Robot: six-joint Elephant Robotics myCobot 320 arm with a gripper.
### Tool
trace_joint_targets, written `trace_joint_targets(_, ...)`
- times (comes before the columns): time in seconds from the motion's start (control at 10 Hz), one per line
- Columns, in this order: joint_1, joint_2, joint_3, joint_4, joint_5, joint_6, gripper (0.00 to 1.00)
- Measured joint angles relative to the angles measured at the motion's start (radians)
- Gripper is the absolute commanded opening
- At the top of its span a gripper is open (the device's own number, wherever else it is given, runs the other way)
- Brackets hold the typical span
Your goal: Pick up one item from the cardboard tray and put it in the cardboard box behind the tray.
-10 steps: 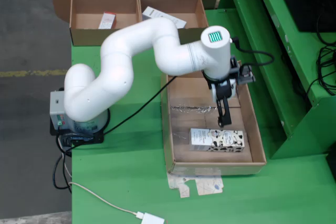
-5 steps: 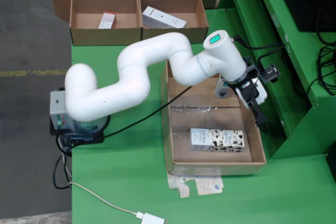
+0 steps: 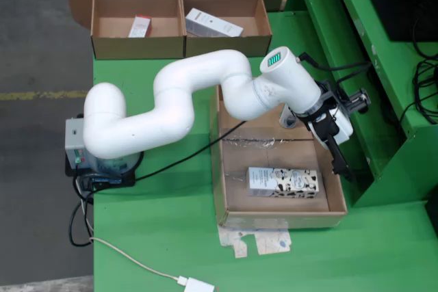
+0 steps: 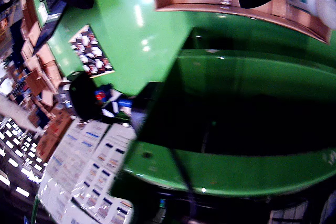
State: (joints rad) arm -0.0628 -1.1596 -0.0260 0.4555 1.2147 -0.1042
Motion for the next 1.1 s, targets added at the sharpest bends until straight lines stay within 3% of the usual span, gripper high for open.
trace_joint_targets(0.7,-0.024,0.094,0.000,-0.319,0.328,0.054,1.00)
trace_joint_targets(1.1,-0.020,0.103,0.000,-0.500,0.357,0.068,1.00)
